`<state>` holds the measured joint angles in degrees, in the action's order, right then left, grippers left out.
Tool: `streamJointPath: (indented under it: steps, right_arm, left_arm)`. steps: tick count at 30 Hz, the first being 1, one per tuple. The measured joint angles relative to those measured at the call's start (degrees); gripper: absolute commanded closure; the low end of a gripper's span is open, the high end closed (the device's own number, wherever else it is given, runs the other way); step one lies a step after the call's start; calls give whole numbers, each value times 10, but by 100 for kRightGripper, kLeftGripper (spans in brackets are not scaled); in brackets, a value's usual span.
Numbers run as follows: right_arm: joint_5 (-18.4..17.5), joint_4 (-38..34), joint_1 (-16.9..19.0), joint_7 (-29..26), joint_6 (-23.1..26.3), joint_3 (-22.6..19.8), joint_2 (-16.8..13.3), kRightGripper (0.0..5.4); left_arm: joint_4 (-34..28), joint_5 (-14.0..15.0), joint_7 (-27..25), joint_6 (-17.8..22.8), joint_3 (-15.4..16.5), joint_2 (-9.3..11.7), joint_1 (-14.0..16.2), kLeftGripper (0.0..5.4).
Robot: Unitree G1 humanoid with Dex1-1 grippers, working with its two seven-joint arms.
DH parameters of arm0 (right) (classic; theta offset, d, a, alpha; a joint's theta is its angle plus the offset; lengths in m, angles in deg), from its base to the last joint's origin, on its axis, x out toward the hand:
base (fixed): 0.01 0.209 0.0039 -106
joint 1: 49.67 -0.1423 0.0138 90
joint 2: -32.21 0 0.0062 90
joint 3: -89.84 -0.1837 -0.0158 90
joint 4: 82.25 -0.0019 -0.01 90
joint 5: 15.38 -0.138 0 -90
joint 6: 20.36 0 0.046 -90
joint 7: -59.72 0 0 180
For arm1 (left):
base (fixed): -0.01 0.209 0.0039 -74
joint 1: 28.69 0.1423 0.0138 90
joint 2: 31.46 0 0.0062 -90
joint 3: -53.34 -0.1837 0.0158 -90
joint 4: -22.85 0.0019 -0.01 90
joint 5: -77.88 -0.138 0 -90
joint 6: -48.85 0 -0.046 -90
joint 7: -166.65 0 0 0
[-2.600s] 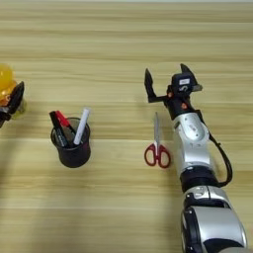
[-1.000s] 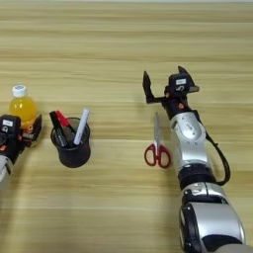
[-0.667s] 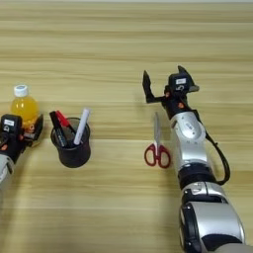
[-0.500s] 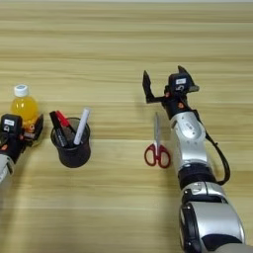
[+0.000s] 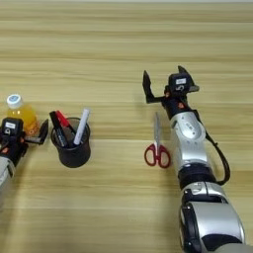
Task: Move the objects on the table
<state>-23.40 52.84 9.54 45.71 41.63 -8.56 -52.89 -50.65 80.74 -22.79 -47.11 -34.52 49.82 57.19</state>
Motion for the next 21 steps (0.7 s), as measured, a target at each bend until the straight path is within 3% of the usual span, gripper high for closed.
streamJointPath:
  steps: [12, 21]
  right_arm:
    - [0, 0, 0, 0, 0, 0, 0, 0]
    - [0, 2, 0, 0, 0, 0, 0, 0]
  left_arm:
    - [-16, 0, 2, -12, 0, -1, 5, 3]
    - [-86, 19, 9, -38, 18, -11, 27, 3]
